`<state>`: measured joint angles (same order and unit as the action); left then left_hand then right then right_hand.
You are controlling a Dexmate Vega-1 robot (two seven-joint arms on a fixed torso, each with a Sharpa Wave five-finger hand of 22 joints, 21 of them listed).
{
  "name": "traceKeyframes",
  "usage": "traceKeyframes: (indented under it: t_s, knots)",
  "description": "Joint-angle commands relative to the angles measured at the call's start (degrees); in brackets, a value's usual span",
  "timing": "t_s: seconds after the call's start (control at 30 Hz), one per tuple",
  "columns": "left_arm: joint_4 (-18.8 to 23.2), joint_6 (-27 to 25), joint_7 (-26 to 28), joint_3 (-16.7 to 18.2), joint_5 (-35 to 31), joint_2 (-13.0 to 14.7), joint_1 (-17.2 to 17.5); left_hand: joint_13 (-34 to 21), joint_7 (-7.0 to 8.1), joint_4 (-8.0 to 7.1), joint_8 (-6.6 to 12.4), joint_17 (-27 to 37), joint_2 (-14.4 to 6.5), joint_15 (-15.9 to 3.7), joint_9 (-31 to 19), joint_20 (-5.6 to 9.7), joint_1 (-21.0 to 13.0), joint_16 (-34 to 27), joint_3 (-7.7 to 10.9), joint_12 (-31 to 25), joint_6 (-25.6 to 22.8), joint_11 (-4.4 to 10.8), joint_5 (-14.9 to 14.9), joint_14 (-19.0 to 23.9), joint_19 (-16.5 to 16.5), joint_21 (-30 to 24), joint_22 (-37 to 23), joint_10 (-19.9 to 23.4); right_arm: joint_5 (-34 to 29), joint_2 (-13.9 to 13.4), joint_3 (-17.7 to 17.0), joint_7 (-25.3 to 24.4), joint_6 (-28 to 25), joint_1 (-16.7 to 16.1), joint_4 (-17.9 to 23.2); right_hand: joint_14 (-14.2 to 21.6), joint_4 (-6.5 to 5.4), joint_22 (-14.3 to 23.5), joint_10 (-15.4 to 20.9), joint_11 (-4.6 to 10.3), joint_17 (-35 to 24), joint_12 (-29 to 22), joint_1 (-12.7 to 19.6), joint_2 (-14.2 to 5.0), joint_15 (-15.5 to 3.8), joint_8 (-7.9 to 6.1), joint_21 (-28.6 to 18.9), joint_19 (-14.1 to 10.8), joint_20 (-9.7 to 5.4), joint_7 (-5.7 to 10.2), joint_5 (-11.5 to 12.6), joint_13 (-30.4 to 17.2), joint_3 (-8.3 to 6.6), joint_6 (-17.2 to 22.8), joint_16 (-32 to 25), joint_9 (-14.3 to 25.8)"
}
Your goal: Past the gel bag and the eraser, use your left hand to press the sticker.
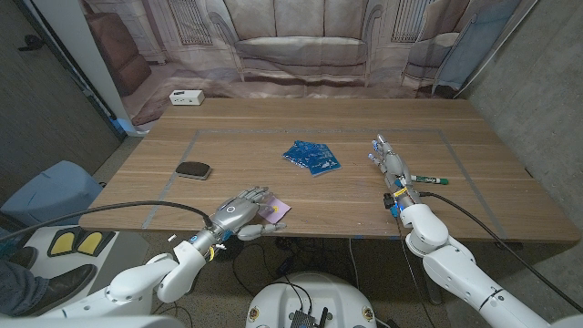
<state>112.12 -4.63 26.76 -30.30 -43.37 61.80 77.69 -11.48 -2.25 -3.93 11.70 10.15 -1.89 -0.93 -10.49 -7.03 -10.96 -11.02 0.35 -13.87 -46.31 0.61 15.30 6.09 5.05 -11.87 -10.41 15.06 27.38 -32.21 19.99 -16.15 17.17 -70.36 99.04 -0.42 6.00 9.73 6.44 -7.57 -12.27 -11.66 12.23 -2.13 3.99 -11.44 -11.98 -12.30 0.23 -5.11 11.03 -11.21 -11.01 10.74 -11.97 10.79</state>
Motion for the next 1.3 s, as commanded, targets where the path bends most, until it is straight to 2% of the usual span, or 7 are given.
traceKeyframes:
  t_s: [0.03, 0.4, 0.9, 1.07, 1.2, 1.23, 1.3]
  knots:
    - [0.2, -0.2, 3.1, 0.9, -0.7, 0.0, -0.2, 0.0, -0.71, 0.16, -0.14, 0.1, 0.0, 0.27, 0.1, -0.13, -0.9, -0.2, 0.06, -0.3, -0.3, 0.06, 0.2, 0.8, 0.7, -0.4, -0.1, 0.5, -0.1, 0.0, -0.3, -0.3, 0.2, -0.5, 0.0, 0.2, 0.27, 0.2, 0.2, -0.12, -0.1, -0.1, -0.2, -0.41, 0.58, 0.18, 0.3, -0.5, -0.14, 0.15, -0.2, -0.2, 0.24, 0.5, -0.1, 0.1]
    - [-0.4, 1.5, 3.7, 0.8, -0.5, -0.3, -1.0, 0.0, -0.11, 0.45, -0.4, 0.1, -0.3, 0.18, 0.1, -0.08, -1.5, -0.3, 0.27, -0.4, 0.1, 0.25, 0.1, 1.4, 1.1, -0.5, -0.1, 0.9, -0.2, 0.0, -0.6, -1.0, 0.2, -1.0, 0.3, 0.3, 0.28, 0.2, 0.6, -0.12, -0.1, -0.3, -0.2, -0.4, 0.68, 0.13, 0.3, -0.7, -0.11, 0.2, -0.2, -0.2, 0.31, 0.6, -0.2, 0.1]
    - [1.2, 0.2, 5.3, 1.9, -1.2, -0.2, 0.7, 0.0, 0.2, 0.85, -0.53, 0.1, -0.7, -0.02, 0.1, -0.22, -2.3, -0.4, 0.55, -0.4, 0.3, 0.31, -0.1, 2.3, 1.4, -0.5, -0.2, 1.5, -0.1, -0.2, -0.7, -0.8, -0.2, -0.8, 0.4, 0.4, 0.3, 0.2, 0.7, -0.12, -0.1, -0.3, -0.3, -0.38, 0.74, 0.1, 0.4, -0.7, 0.02, 0.21, -0.2, -0.2, 0.4, 0.7, -0.2, 0.1]
    - [1.3, -0.3, 5.4, 2.2, -1.3, -0.3, 0.8, 0.0, 1.02, 1.1, -0.99, 0.1, -0.9, 0.5, 0.1, -0.31, -2.8, -0.5, 0.71, -0.4, 1.5, 0.42, -0.2, 2.9, 1.5, -0.4, -0.2, 1.8, 0.0, -0.3, -0.7, -0.7, -0.3, -0.7, 0.4, 0.4, 0.31, 0.2, 0.7, -0.05, -0.1, -0.3, -0.3, -0.39, 0.75, 0.1, 0.4, -0.7, 0.02, 0.28, -0.2, -0.2, 0.42, 0.7, -0.2, 0.1]
    - [1.3, -0.3, 5.2, 2.2, -1.2, -0.3, 0.8, -0.1, 4.05, 1.72, -2.38, 0.2, -1.2, 0.89, 0.0, -0.5, -3.9, -0.2, 0.9, -0.1, 8.9, 0.27, -0.9, 3.2, 1.5, -0.3, -0.2, 1.8, 0.0, -0.4, -0.8, -0.7, -0.4, -0.8, 0.4, 0.4, 0.33, 0.2, 0.7, -0.15, -0.1, -0.2, -0.3, -0.38, 0.74, 0.1, 0.4, -0.7, 0.04, 0.3, -0.2, -0.2, 0.44, 0.8, -0.2, 0.1]
    - [1.4, -0.3, 5.0, 2.2, -1.2, -0.3, 0.7, -0.1, 4.02, 1.76, -2.43, 0.2, -1.2, 0.85, 0.0, -0.54, -3.9, -0.1, 0.89, -0.1, 9.6, 0.31, -0.9, 3.2, 1.6, -0.3, -0.2, 1.8, 0.1, -0.4, -0.9, -0.7, -0.4, -0.8, 0.5, 0.4, 0.34, 0.2, 0.7, -0.15, -0.1, -0.2, -0.3, -0.38, 0.78, 0.11, 0.4, -0.7, 0.04, 0.29, -0.2, -0.2, 0.44, 0.7, -0.2, 0.1]
    - [1.3, -0.2, 5.0, 2.3, -1.1, -0.3, 0.7, -0.2, 5.49, 2.08, -2.54, 0.2, -1.3, 0.99, 0.0, -0.61, -4.4, 0.0, 0.82, 0.2, 17.4, 0.39, -1.4, 3.2, 1.6, -0.2, -0.3, 1.9, 0.4, -0.3, -1.0, -0.8, -0.6, -0.9, 0.6, 0.4, 0.35, 0.2, 0.7, -0.17, -0.1, -0.2, -0.3, -0.37, 0.79, 0.11, 0.4, -0.7, 0.05, 0.26, -0.2, -0.2, 0.45, 0.7, -0.2, 0.1]
